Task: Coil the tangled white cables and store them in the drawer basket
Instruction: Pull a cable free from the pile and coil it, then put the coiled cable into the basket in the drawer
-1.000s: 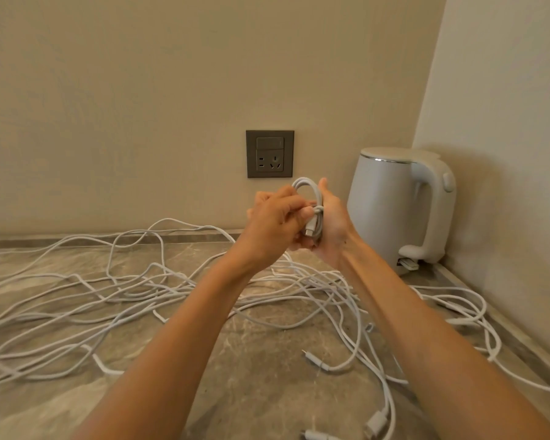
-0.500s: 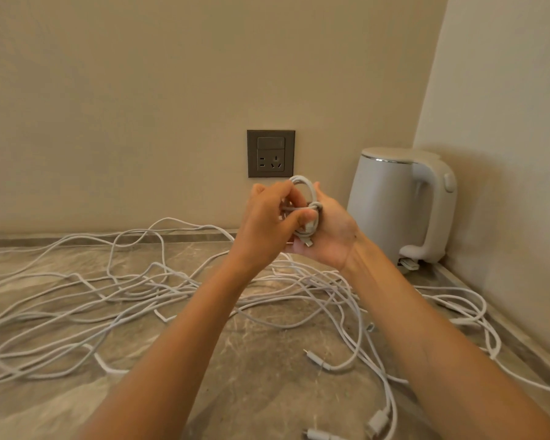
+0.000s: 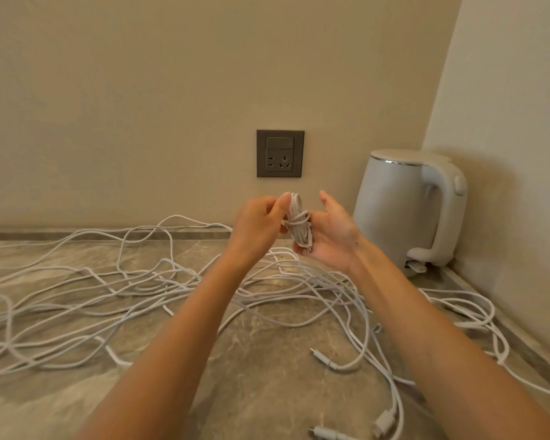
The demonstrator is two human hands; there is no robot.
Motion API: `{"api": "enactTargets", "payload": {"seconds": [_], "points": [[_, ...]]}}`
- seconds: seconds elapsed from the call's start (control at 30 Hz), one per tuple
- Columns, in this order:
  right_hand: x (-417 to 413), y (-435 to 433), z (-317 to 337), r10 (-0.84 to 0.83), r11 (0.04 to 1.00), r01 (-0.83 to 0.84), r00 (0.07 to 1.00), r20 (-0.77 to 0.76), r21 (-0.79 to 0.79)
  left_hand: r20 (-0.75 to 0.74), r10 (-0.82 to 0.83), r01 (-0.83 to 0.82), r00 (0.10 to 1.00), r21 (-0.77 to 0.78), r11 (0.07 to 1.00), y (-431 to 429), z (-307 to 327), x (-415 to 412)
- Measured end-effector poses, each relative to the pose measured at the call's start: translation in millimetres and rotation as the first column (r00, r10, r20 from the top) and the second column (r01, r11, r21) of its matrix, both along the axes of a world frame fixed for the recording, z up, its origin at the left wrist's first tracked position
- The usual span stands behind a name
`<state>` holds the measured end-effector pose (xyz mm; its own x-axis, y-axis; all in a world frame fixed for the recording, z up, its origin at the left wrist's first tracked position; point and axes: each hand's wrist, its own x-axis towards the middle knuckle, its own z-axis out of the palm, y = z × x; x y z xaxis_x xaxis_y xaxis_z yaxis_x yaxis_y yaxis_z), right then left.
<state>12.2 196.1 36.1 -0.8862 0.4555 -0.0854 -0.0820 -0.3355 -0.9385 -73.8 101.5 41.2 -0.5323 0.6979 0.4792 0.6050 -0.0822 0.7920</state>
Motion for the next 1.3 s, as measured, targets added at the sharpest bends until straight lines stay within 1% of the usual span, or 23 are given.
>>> {"api": "enactTargets", "payload": {"seconds": [0.1,0.17,0.3,0.4,0.5,0.63,0.73,0.77,0.93,0.97,1.07,1.13,1.23,1.3], "points": [[-1,-4,1,0.075,0.997,-0.075,0.997,-0.017,0.000,0.120,0.022,-0.019,0.992,-0.028,0.999,-5,0,-4],[-4,-10,4,0.091,0.996,-0.091,0.996,-0.020,0.006,0.143,0.065,-0.055,0.988,-0.073,0.996,-15,0,-11],[-14,-44,15,0.097,0.981,-0.110,0.991,0.086,0.160,0.223,0.160,-0.145,0.962,-0.084,0.986,-59,6,-32],[-24,-77,17,0.138,0.945,-0.170,0.982,0.129,0.281,0.207,0.231,-0.217,0.951,-0.086,0.972,-97,7,-43],[-39,-117,17,0.226,0.876,-0.280,0.958,0.179,0.394,0.202,0.289,-0.276,0.936,-0.089,0.957,-148,10,-50],[-62,-182,12,0.331,0.804,-0.389,0.921,0.205,0.450,0.163,0.372,-0.357,0.914,-0.113,0.927,-227,8,-55],[-82,-239,7,0.427,0.728,-0.491,0.871,0.245,0.479,0.142,0.458,-0.440,0.878,-0.139,0.887,-294,0,-58],[-89,-264,4,0.469,0.696,-0.538,0.842,0.266,0.476,0.141,0.500,-0.482,0.854,-0.145,0.864,-322,-5,-58],[-110,-366,-13,0.588,0.570,-0.667,0.739,0.328,0.481,0.172,0.636,-0.604,0.752,-0.207,0.770,-430,-28,-51],[-113,-392,-19,0.615,0.532,-0.700,0.706,0.350,0.476,0.182,0.672,-0.637,0.718,-0.218,0.740,-456,-36,-48],[-119,-438,-35,0.662,0.466,-0.749,0.648,0.376,0.471,0.238,0.732,-0.682,0.638,-0.265,0.681,-506,-54,-44],[-121,-479,-53,0.714,0.394,-0.807,0.570,0.405,0.440,0.231,0.795,-0.732,0.561,-0.308,0.607,-547,-72,-35],[-121,-536,-88,0.761,0.280,-0.870,0.459,0.459,0.405,0.217,0.860,-0.766,0.462,-0.392,0.510,-601,-107,-22],[-122,-561,-112,0.756,0.254,-0.885,0.433,0.490,0.390,0.218,0.884,-0.767,0.413,-0.439,0.467,-623,-130,-18]]}}
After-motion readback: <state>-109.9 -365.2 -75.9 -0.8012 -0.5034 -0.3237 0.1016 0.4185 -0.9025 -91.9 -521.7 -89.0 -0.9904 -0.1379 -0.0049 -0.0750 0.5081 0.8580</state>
